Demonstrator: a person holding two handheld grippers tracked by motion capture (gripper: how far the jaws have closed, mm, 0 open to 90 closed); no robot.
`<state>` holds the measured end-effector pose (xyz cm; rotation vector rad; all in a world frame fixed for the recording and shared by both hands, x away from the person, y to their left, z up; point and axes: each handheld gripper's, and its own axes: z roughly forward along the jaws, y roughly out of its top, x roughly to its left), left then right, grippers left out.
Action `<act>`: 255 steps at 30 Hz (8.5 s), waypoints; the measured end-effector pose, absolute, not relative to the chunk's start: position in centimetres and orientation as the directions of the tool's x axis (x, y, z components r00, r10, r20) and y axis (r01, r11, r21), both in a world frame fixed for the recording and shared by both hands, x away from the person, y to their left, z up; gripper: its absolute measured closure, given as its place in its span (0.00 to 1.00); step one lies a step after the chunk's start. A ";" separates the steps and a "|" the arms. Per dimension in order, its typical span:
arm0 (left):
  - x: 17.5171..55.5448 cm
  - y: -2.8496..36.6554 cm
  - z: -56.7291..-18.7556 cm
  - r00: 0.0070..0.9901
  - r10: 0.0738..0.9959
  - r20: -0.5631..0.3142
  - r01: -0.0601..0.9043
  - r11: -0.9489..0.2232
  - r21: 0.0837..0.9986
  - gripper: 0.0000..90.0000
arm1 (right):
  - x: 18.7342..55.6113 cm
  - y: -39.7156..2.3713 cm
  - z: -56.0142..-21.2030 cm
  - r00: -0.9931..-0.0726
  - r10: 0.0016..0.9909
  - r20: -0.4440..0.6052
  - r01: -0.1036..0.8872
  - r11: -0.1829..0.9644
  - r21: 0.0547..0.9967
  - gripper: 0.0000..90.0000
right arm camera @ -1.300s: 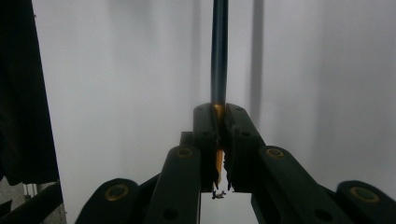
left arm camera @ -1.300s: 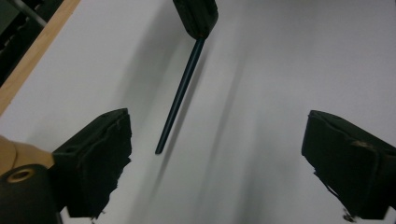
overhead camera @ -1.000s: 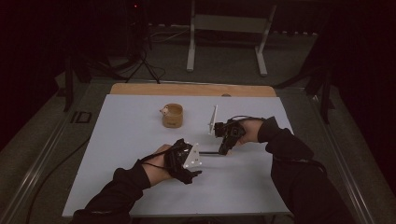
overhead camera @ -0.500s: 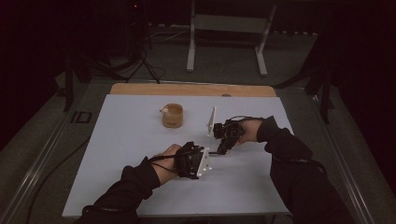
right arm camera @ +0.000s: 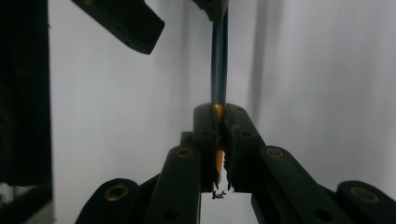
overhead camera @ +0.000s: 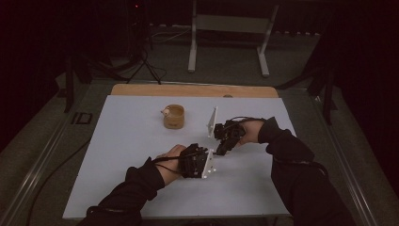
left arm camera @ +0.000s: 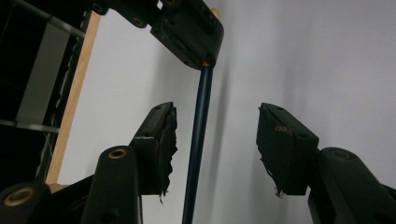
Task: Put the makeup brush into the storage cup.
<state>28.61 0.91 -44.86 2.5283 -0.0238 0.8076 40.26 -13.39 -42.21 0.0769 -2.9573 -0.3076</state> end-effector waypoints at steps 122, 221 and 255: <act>33.3 7.4 -43.1 0.839 0.543 0.045 0.236 -0.436 0.868 0.94 | 33.0 -22.3 -38.3 -0.906 0.412 -0.093 0.112 0.447 0.888 0.12; 31.9 9.8 -45.6 0.826 0.553 -0.109 0.222 -0.142 0.965 0.31 | 34.1 -12.9 -38.6 -0.816 0.545 0.193 0.359 0.216 0.908 0.94; 29.9 12.5 -46.9 0.831 0.542 -0.126 0.278 -0.208 0.938 0.04 | 37.8 -15.2 -33.4 -0.794 0.602 0.082 0.279 0.241 0.930 0.94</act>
